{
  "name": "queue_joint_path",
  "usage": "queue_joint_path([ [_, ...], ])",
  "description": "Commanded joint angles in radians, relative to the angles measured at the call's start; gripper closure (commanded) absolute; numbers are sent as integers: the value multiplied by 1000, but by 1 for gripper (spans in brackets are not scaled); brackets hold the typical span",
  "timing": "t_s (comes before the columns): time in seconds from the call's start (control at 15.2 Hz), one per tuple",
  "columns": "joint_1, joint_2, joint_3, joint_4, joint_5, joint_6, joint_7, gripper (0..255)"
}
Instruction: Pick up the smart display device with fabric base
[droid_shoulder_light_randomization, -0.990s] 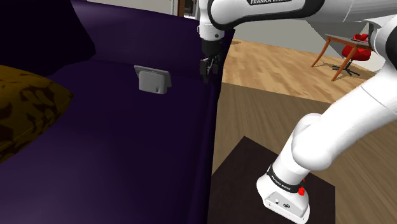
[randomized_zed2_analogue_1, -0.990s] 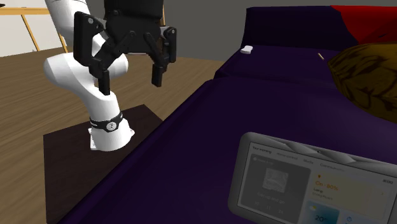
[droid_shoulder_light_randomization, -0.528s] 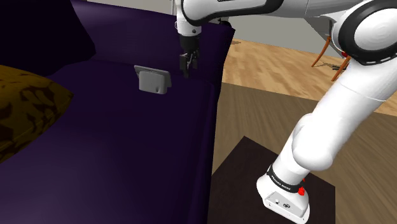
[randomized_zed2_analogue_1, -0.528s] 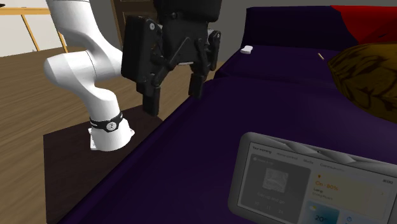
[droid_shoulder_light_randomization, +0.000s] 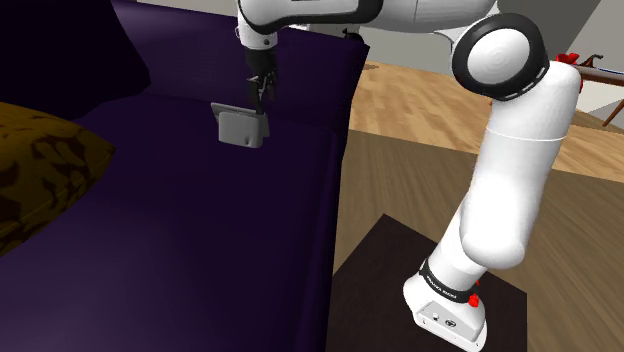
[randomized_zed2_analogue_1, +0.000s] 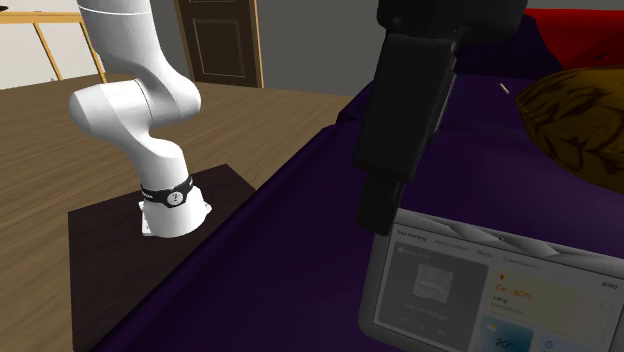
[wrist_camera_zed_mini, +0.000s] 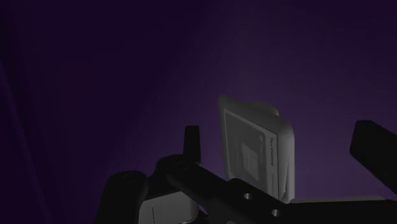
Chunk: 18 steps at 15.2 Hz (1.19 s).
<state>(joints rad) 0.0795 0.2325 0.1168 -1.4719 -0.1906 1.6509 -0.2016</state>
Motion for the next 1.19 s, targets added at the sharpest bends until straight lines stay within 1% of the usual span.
queue_joint_path([
  [0.0,15,80,9,112,-10,-25,-18,0],
  [0.2,42,225,18,326,-29,-85,-53,0],
  [0.26,45,237,18,344,-30,-90,-56,0],
  [0.73,36,213,19,205,-29,23,-39,0],
  [0.86,36,213,19,205,-29,23,-39,0],
  [0.92,35,215,18,208,-29,23,-40,255],
  [1.12,35,215,18,208,-29,23,-40,255],
])
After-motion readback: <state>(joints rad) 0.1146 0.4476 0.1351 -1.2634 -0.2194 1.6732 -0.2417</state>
